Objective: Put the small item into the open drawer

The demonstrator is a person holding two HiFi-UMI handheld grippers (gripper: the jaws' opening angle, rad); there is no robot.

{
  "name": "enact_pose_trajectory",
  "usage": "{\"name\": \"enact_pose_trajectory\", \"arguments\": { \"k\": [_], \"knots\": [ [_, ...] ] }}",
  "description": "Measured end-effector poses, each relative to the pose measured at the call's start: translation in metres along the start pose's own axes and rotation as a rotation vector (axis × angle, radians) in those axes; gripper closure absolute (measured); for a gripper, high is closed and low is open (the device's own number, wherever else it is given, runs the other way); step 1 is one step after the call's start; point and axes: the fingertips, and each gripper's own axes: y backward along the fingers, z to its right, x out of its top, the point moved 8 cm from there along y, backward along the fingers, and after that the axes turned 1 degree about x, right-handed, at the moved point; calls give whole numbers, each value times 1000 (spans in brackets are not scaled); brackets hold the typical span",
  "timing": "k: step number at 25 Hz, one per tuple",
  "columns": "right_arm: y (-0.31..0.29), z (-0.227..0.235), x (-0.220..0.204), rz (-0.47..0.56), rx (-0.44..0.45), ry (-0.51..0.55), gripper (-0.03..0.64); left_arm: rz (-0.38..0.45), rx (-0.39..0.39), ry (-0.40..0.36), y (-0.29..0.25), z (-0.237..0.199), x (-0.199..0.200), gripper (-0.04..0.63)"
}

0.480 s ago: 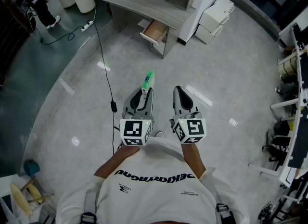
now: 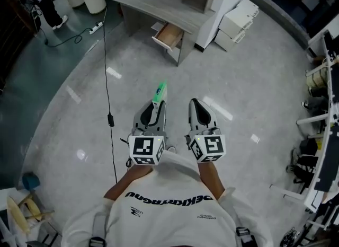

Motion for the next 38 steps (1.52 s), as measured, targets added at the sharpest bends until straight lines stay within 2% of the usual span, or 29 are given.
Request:
{"name": "enact_pose_trajectory", "arguments": {
  "k": [8,15,25,33,38],
  "knots": [
    [-14,18,-5,-17,25,3,584,-9,12,8,-19,5,-8,492],
    [-79,42,-17,-47,32,18,584,-31,5,17,-82,-23,-22,492],
    [-231,57,-10,-83,30,23,584,-58,-21,16,-203,-118,-3,492],
    [-358,61,14,-93,-22,8,584,-69,-65,19,-303,-208,28,492],
    [-421,57,23,-94,-53,10,584,-89,-82,31,-344,-258,35,492]
  ]
}}
